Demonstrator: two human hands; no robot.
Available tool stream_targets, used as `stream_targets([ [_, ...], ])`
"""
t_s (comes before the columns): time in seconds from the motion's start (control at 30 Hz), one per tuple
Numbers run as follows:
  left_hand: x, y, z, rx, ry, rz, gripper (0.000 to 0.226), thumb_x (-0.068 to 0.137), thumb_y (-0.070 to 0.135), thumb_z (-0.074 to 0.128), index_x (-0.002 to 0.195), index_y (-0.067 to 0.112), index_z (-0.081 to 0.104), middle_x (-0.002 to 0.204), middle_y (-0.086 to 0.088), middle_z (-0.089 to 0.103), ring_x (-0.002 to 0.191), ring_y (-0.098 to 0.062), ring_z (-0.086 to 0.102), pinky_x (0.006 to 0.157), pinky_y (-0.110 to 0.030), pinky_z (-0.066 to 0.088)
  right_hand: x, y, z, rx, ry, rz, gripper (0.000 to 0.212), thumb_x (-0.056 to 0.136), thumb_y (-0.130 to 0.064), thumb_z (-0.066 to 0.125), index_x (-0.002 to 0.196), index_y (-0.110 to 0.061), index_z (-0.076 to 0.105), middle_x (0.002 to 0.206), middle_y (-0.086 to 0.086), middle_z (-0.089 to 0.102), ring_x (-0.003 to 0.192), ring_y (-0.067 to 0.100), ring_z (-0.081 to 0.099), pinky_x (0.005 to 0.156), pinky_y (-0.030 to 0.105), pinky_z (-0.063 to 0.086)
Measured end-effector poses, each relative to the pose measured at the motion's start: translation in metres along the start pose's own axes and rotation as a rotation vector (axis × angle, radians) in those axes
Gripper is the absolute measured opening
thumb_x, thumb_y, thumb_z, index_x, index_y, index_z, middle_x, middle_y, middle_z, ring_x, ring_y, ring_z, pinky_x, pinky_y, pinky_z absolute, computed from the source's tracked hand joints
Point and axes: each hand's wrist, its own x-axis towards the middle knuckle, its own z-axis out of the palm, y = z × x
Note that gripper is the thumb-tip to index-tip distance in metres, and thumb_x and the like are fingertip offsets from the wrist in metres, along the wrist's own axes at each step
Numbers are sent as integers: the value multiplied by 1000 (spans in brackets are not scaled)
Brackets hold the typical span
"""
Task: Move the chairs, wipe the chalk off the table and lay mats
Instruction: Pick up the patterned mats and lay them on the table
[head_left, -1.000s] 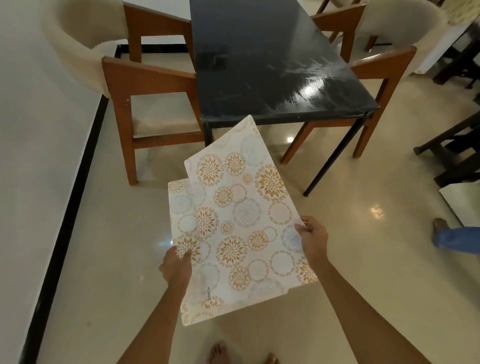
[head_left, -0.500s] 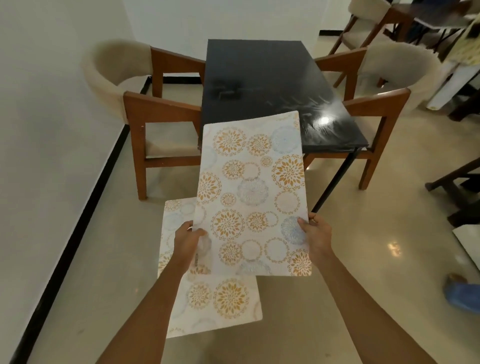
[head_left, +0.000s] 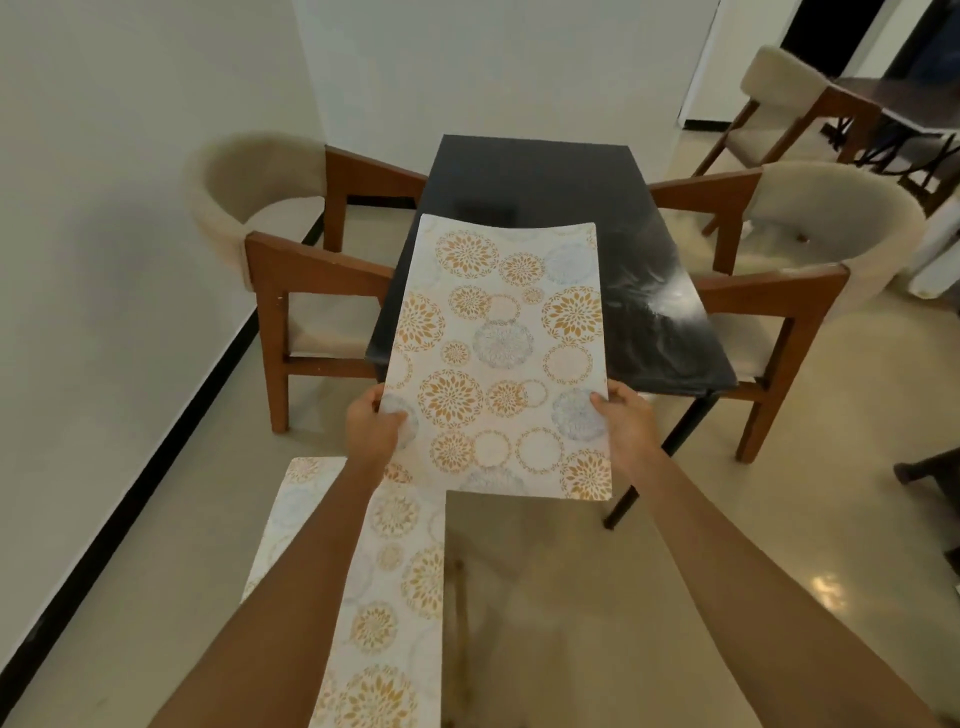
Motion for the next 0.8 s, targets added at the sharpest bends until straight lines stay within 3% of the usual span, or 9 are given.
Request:
stream_targets([
  [0.1, 33, 22, 28, 82, 30, 2, 35, 91, 4, 54, 123, 16, 55, 121, -6, 62, 106, -26, 58, 91, -46, 50, 39, -32, -4, 18, -84, 18, 29, 95, 1, 54, 123, -2, 57, 120, 14, 63, 107, 32, 63, 94, 52, 51],
  [0.2, 60, 45, 54, 121, 65, 14, 38, 90, 4, 56, 125, 18, 55, 120, -4, 62, 99, -20, 58, 76, -34, 51, 75, -59, -7, -41, -175, 21, 39, 93, 6, 53, 131, -5, 54, 121, 13, 64, 106, 31, 63, 87, 50, 54],
  [0.33, 101, 74, 90, 191, 155, 20, 37, 87, 1, 60, 123, 12, 58, 119, -9, 64, 108, -27, 59, 89, -41, 51, 130, -90, -5, -140, -248, 16, 45, 94, 6, 52, 135, -12, 52, 116, 7, 66, 103, 26, 64, 74, 41, 57],
  [0.5, 181, 98, 130, 173, 169, -101, 32, 85, 8, 68, 116, 5, 62, 113, -16, 66, 101, -32, 63, 90, -48, 52, 230, -118, 14, -116, -158, -4, 47, 93, 12, 50, 134, -10, 55, 125, 13, 64, 111, 31, 62, 95, 52, 51],
  [0.67, 271, 104, 156, 147, 274, -303, 36, 80, 11, 70, 114, 1, 63, 111, -19, 65, 102, -35, 63, 88, -44, 53, 334, -135, 52, -121, -114, 32, 49, 91, 13, 51, 134, -11, 55, 126, 13, 63, 110, 30, 63, 96, 49, 52],
  [0.8, 330, 97, 173, -51, 371, -408, 27, 82, -1, 62, 109, -1, 65, 109, -20, 64, 99, -34, 62, 82, -39, 54, 399, -135, 88, -141, -113, 64, 49, 92, 12, 51, 133, -13, 57, 124, 11, 64, 106, 28, 64, 94, 47, 53],
])
